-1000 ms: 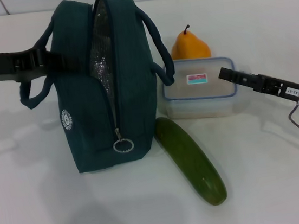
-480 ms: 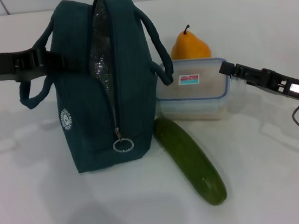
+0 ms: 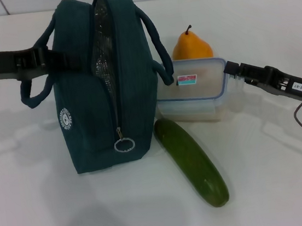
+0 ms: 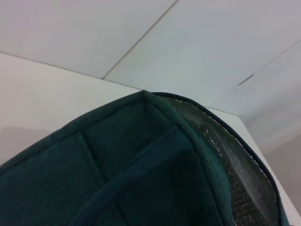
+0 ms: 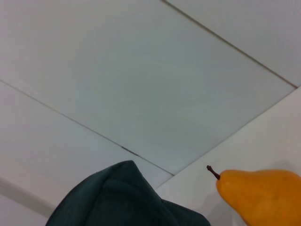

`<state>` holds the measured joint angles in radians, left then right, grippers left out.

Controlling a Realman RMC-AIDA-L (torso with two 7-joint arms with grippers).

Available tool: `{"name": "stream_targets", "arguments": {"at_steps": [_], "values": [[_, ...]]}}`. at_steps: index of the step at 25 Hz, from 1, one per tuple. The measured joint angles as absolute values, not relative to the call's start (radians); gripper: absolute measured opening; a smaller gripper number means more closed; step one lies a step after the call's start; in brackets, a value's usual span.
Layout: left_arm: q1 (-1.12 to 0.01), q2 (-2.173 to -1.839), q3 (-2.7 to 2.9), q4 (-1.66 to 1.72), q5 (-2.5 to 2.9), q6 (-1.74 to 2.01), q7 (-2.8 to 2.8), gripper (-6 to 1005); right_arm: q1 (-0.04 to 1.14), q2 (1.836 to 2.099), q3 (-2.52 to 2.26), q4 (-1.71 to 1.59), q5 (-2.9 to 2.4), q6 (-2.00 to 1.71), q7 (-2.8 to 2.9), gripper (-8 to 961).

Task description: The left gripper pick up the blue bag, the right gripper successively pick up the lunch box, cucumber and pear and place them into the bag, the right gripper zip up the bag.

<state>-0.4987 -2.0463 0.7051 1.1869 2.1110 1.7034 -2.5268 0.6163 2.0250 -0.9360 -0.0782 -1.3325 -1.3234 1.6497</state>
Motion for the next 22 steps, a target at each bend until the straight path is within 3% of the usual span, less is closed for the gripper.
{"name": "stream_targets", "arguments": {"at_steps": [4, 22], "values": [[-0.500, -2.046, 0.705, 1.181, 2.111, 1.697, -2.518, 35, 0.620, 2.026, -0.936, -0.078, -1.331, -1.324, 1.689, 393], [-0.503, -2.049, 0.703, 1.175, 2.111, 1.692, -2.497, 36, 0.619, 2.028, -0.939, -0.069, -1.330, -1.358, 1.831, 401]]}}
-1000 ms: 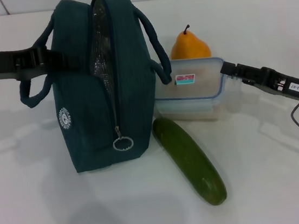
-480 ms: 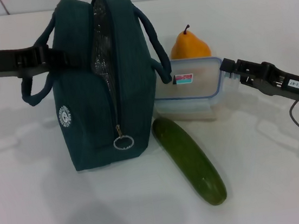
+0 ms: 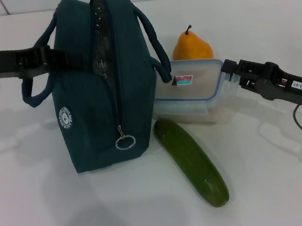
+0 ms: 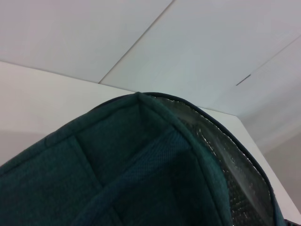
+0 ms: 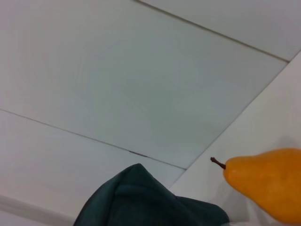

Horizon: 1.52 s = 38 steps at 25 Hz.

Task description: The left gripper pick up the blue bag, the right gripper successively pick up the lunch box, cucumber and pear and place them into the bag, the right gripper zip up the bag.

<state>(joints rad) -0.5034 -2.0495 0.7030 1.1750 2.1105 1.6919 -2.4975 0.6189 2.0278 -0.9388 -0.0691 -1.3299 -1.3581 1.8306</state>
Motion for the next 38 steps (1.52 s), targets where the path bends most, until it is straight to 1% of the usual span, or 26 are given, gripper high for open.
{"name": "stream_targets", "arguments": {"at_steps": [11, 17, 28, 38], "values": [[-0.499, -2.051, 0.707, 1.175, 2.111, 1.692, -2.497, 36, 0.622, 2.028, -0.939, -0.057, -1.330, -1.370, 1.861, 378], [-0.498, -2.051, 0.707, 1.175, 2.111, 1.692, -2.492, 35, 0.617, 2.028, -0.933, -0.052, -1.324, -1.369, 1.884, 161], [-0.501, -2.047, 0.699, 1.136, 2.111, 1.692, -2.470, 35, 0.611, 2.028, -0.933, -0.039, -1.287, -1.397, 1.902, 97], [-0.494, -2.046, 0.698, 1.135, 2.097, 1.692, -2.463, 36, 0.564, 2.025, -0.933, -0.040, -1.256, -1.450, 1.917, 94]]}}
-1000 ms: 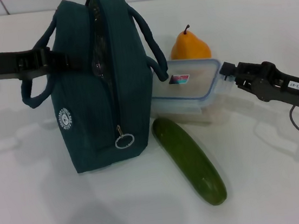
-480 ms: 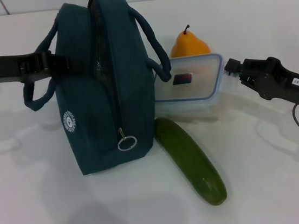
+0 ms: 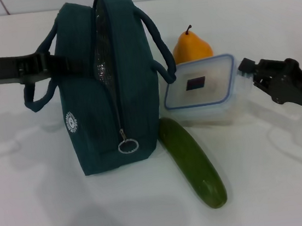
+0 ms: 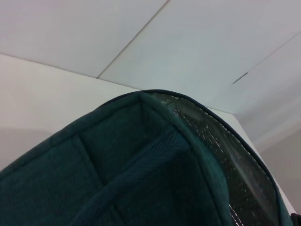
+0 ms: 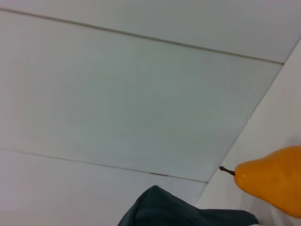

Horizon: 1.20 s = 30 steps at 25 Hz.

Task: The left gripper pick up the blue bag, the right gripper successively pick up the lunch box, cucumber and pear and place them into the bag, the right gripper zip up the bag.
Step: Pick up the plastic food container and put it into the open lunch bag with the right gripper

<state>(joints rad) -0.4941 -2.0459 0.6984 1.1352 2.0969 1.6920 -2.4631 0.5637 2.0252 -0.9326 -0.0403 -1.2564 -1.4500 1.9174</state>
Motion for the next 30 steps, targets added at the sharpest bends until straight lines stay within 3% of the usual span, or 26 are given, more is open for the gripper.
{"name": "stream_targets", "arguments": {"at_steps": [30], "values": [[-0.480, -2.048, 0.698, 1.135, 2.066, 1.694, -2.465, 35, 0.449, 2.023, -0.933, -0.040, -1.125, -1.657, 1.974, 91]]}}
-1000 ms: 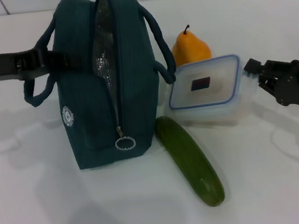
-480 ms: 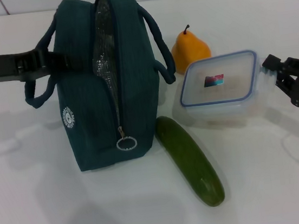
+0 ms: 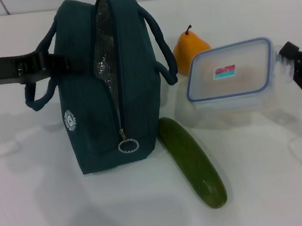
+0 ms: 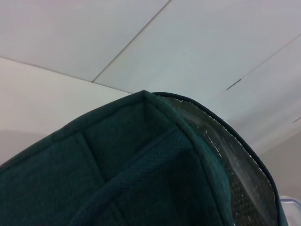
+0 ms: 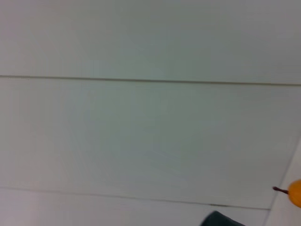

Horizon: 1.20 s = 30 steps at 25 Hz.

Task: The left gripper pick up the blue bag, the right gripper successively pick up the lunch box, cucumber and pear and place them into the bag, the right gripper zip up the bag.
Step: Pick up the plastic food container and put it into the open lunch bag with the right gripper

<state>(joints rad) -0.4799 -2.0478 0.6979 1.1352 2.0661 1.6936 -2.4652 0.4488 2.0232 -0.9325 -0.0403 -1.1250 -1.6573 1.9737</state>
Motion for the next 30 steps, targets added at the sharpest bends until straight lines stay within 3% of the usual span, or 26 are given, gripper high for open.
{"name": "stream_targets", "arguments": {"at_steps": [30], "values": [[-0.482, -2.051, 0.699, 1.135, 2.066, 1.692, -2.461, 35, 0.429, 2.023, -0.942, -0.040, -1.090, -1.639, 1.983, 38]]}}
